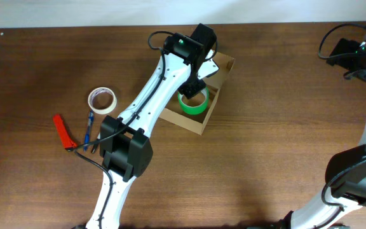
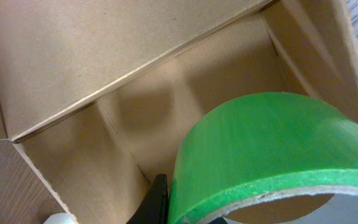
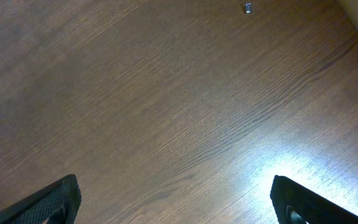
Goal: Pack container
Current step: 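Lift the green tape roll and carry it into the box, then lower the green tape into the box and open the left gripper, then move the left gripper back and grasp the white tape roll, then carry the white tape roll into the box beside the green tape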
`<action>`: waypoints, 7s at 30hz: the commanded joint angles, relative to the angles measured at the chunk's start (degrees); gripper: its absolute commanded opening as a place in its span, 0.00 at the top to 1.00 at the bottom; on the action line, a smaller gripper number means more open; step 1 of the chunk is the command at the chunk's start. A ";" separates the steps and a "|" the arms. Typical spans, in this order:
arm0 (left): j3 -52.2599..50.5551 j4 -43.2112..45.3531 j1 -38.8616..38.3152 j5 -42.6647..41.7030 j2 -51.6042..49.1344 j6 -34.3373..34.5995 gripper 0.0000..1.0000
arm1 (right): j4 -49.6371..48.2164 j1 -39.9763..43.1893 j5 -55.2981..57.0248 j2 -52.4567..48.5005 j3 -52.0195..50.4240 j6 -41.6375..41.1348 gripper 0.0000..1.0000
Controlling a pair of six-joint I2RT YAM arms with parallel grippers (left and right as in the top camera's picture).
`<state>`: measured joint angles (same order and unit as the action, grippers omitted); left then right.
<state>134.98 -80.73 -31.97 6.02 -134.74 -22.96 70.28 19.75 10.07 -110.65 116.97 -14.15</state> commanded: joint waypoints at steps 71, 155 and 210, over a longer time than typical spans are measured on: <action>0.00 6.34 -0.61 -3.28 -8.83 0.81 0.98 | 0.02 0.15 0.50 0.44 1.01 0.22 0.01; -40.81 22.58 40.02 -5.64 14.99 6.16 0.32 | 0.00 0.15 0.50 0.44 1.01 0.22 0.01; -24.52 16.74 43.50 -14.84 4.35 5.86 0.98 | 0.00 0.15 0.50 0.44 1.01 0.22 0.01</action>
<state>102.76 -61.39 12.58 -4.34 -130.19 -17.32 70.28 19.75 10.07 -110.65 116.97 -14.11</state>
